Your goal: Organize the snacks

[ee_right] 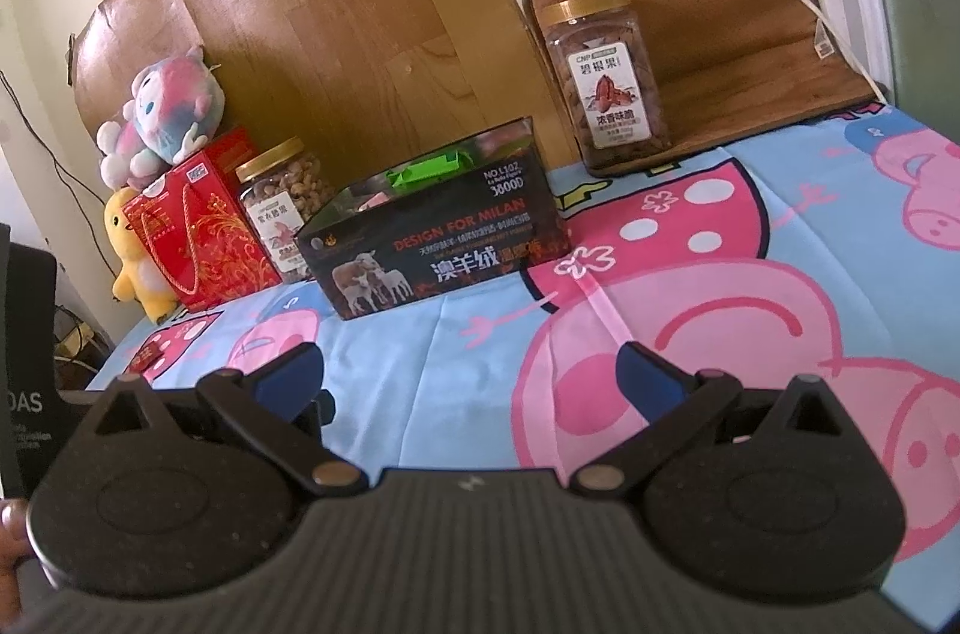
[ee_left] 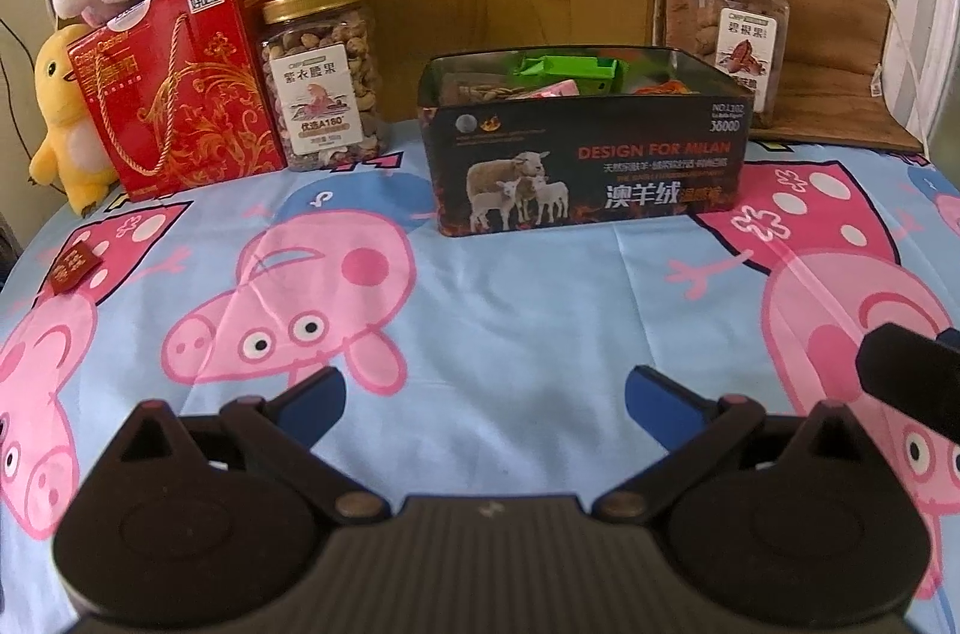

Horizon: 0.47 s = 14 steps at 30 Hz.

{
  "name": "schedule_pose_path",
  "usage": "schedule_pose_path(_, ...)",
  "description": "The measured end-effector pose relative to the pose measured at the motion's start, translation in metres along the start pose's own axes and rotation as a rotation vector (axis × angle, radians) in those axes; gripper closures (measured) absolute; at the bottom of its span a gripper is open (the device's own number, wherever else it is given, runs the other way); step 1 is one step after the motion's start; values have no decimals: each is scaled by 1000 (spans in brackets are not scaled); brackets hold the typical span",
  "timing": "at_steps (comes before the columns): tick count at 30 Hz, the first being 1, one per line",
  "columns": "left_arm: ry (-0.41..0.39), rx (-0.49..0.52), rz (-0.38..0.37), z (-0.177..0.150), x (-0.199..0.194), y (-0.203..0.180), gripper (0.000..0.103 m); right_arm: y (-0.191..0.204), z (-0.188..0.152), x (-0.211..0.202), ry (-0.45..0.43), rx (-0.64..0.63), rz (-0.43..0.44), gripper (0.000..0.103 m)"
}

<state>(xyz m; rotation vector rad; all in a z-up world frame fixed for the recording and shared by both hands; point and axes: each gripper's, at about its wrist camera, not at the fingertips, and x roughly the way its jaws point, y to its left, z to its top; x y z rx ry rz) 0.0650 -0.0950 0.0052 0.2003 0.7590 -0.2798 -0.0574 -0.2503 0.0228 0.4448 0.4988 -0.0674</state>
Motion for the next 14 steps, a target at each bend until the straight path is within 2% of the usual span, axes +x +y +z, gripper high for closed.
schedule_pose_path(7,-10,-9,9,2,1,3,0,4,2,2,4,-11,9,0)
schedule_pose_path(10,-56,3,-27,1,-4,3,2,5,2,2,3,-19,7,0)
schedule_pose_path(14,-105,15,-23,0,-10,1,0,7,3,0,-17,-34,-3,0)
